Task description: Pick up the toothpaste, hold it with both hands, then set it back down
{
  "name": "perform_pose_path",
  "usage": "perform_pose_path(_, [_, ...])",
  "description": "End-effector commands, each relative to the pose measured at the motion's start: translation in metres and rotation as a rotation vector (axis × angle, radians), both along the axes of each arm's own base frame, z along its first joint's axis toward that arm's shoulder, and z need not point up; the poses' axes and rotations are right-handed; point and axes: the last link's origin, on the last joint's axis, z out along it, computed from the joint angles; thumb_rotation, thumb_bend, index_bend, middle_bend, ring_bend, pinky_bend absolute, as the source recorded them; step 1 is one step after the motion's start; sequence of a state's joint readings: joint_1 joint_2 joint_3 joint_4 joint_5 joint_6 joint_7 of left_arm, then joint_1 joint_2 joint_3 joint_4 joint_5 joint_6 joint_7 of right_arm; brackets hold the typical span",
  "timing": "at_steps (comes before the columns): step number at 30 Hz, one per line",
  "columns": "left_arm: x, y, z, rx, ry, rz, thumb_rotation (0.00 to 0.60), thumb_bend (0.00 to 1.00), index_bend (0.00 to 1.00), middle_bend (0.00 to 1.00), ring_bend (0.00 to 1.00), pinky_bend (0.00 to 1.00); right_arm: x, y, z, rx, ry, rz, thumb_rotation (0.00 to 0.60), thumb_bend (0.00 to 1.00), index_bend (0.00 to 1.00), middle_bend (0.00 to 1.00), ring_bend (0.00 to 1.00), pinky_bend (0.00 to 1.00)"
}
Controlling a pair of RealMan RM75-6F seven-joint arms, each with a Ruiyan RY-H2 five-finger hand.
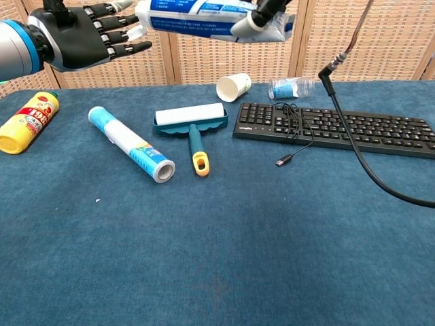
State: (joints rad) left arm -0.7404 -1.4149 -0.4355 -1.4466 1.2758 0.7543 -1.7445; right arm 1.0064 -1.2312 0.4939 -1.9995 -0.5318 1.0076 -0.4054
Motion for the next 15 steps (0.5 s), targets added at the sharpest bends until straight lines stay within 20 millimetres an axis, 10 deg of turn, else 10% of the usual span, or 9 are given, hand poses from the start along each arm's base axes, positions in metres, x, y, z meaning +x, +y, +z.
perform_pose_path(1, [0.002,-0.001,-0.002,-0.006,-0.012,-0.006,0.164,0.00,0.00,0.00,0.00,0.00,0.005,-0.001,0.001,0.001,-0.019,-0.007,0.600,0.72,0.70,0.66,0.57,0.63])
perform_pose_path(15, [0.010,-0.014,-0.012,-0.018,-0.213,0.023,0.182,0.00,0.00,0.00,0.00,0.00,0.007,-0.003,0.001,0.024,-0.054,-0.040,0.600,0.72,0.70,0.66,0.57,0.64])
